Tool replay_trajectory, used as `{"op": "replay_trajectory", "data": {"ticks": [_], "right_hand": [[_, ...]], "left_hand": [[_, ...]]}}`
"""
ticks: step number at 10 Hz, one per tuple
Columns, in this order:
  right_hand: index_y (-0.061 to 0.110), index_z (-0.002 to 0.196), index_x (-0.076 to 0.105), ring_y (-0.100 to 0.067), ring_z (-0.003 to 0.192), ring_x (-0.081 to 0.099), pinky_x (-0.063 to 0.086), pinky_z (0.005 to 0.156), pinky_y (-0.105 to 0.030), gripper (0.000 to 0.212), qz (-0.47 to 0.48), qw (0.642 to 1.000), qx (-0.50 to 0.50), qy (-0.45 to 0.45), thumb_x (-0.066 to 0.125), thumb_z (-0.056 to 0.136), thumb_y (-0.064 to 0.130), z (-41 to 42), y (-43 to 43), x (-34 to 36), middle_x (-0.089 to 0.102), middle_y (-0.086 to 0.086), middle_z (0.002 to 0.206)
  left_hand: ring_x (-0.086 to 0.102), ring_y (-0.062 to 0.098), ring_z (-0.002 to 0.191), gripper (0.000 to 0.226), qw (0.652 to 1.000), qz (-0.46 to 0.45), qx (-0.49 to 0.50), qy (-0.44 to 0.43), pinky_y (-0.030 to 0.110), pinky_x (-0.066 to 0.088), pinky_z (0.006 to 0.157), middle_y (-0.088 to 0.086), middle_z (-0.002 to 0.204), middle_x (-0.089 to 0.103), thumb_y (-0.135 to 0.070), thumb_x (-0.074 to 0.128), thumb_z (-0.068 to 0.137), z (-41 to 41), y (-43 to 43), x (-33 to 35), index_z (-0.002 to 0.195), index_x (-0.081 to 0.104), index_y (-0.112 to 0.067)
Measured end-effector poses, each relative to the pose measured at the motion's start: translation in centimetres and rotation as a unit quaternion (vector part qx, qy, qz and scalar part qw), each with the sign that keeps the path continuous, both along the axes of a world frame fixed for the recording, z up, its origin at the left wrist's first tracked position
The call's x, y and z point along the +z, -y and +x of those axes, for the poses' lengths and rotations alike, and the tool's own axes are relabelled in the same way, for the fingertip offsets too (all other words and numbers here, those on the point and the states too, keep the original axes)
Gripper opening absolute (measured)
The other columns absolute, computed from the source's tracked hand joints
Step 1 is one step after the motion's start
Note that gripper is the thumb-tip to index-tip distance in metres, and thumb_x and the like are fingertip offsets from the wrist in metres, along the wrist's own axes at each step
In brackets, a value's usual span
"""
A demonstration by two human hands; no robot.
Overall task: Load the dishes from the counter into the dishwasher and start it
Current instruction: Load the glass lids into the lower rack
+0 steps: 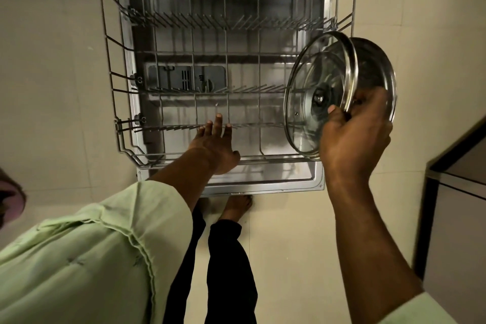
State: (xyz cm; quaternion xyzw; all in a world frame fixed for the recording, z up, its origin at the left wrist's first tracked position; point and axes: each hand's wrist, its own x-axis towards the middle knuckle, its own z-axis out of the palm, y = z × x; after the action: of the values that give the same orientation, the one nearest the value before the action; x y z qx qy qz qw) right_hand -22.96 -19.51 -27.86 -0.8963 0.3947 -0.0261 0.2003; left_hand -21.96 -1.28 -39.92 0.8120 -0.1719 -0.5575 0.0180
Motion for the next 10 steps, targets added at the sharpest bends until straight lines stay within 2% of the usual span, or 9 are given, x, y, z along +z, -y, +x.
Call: {"op": "replay_trajectory", "data": {"ticks": [1, 2, 3, 5, 6, 7, 8, 9, 10], "right_hand": [[0.009, 0.121, 0.052, -0.029, 0.113, 0.061, 0.045, 0.102, -0.041, 0.037, 0.003, 1.000, -0.002, 0.012, 0.067, 0.088, 0.013, -0.7, -0.4, -0.1, 0.066, -0.006, 0.119], [0.005, 0.121, 0.051, -0.031, 0.107, 0.063, 0.032, 0.086, -0.011, 0.035, 0.022, 0.999, -0.016, 0.020, 0.064, 0.090, 0.011, -2.2, -0.8, 0.0, 0.067, -0.009, 0.116], [0.003, 0.119, 0.050, -0.033, 0.099, 0.066, 0.029, 0.073, -0.011, 0.032, 0.029, 0.999, -0.019, 0.038, 0.062, 0.090, 0.009, -3.3, -0.9, 0.1, 0.070, -0.011, 0.109], [0.005, 0.116, 0.051, -0.028, 0.094, 0.066, 0.030, 0.073, -0.004, 0.029, 0.031, 0.998, -0.019, 0.058, 0.063, 0.091, 0.012, -2.6, -1.1, 0.9, 0.070, -0.009, 0.106], [0.006, 0.114, 0.053, -0.020, 0.085, 0.063, 0.030, 0.073, -0.006, 0.026, 0.020, 0.997, -0.021, 0.075, 0.064, 0.091, 0.012, -2.2, -1.0, 2.3, 0.071, -0.005, 0.099], [0.007, 0.113, 0.055, -0.021, 0.081, 0.064, 0.032, 0.072, -0.007, 0.024, 0.023, 0.996, -0.017, 0.088, 0.064, 0.091, 0.014, -2.3, -1.1, 3.1, 0.072, -0.004, 0.096], [0.006, 0.112, 0.056, -0.017, 0.085, 0.062, 0.022, 0.071, 0.011, 0.024, 0.018, 0.997, -0.009, 0.081, 0.065, 0.091, 0.013, -2.2, -1.9, 2.9, 0.072, -0.006, 0.099], [0.005, 0.112, 0.057, -0.028, 0.093, 0.065, 0.023, 0.071, 0.007, 0.026, 0.016, 0.996, -0.028, 0.081, 0.066, 0.090, 0.015, -1.9, -2.4, 2.3, 0.071, -0.008, 0.103], [0.006, 0.108, 0.057, -0.027, 0.089, 0.064, 0.030, 0.073, -0.014, 0.024, -0.003, 0.995, -0.049, 0.092, 0.067, 0.088, 0.015, -1.6, -2.2, 2.2, 0.072, -0.006, 0.098]], "left_hand": [[-0.013, 0.033, 0.151, 0.079, 1.000, 0.001, 0.000, 0.000, 0.043, 0.000, 0.124, 0.016, 0.160, -0.028, -0.051, 0.033, 0.103, 0.0, 0.0, 0.0, 0.157, -0.011, -0.013], [-0.013, 0.032, 0.151, 0.079, 1.000, 0.002, 0.002, -0.003, 0.043, 0.001, 0.124, 0.016, 0.160, -0.028, -0.050, 0.034, 0.103, 0.1, 0.0, 0.0, 0.157, -0.011, -0.013], [-0.012, 0.033, 0.151, 0.079, 1.000, 0.000, 0.001, -0.003, 0.044, 0.001, 0.124, 0.016, 0.159, -0.028, -0.050, 0.034, 0.103, 0.2, -0.1, 0.1, 0.157, -0.011, -0.013], [-0.012, 0.033, 0.151, 0.079, 1.000, 0.000, -0.002, 0.003, 0.044, 0.000, 0.124, 0.016, 0.160, -0.027, -0.050, 0.034, 0.103, 0.0, 0.0, -0.1, 0.157, -0.011, -0.013], [-0.012, 0.033, 0.151, 0.080, 1.000, -0.002, -0.003, 0.002, 0.043, 0.000, 0.124, 0.016, 0.159, -0.028, -0.050, 0.034, 0.103, 0.0, -0.1, -0.1, 0.157, -0.011, -0.013], [-0.013, 0.033, 0.151, 0.080, 1.000, -0.003, 0.002, 0.000, 0.043, 0.000, 0.124, 0.015, 0.159, -0.029, -0.051, 0.035, 0.103, 0.0, -0.1, -0.2, 0.157, -0.012, -0.014], [-0.014, 0.032, 0.151, 0.081, 1.000, 0.000, 0.002, -0.002, 0.043, 0.000, 0.124, 0.015, 0.159, -0.030, -0.052, 0.034, 0.102, 0.0, -0.1, -0.4, 0.157, -0.013, -0.015], [-0.014, 0.032, 0.151, 0.081, 1.000, -0.001, 0.004, -0.006, 0.044, 0.000, 0.124, 0.016, 0.159, -0.030, -0.052, 0.034, 0.102, 0.0, -0.2, -0.4, 0.157, -0.013, -0.015], [-0.013, 0.033, 0.151, 0.081, 1.000, -0.009, 0.006, -0.002, 0.044, 0.001, 0.124, 0.016, 0.159, -0.028, -0.052, 0.035, 0.102, -0.1, -0.4, -0.5, 0.157, -0.012, -0.014]]}}
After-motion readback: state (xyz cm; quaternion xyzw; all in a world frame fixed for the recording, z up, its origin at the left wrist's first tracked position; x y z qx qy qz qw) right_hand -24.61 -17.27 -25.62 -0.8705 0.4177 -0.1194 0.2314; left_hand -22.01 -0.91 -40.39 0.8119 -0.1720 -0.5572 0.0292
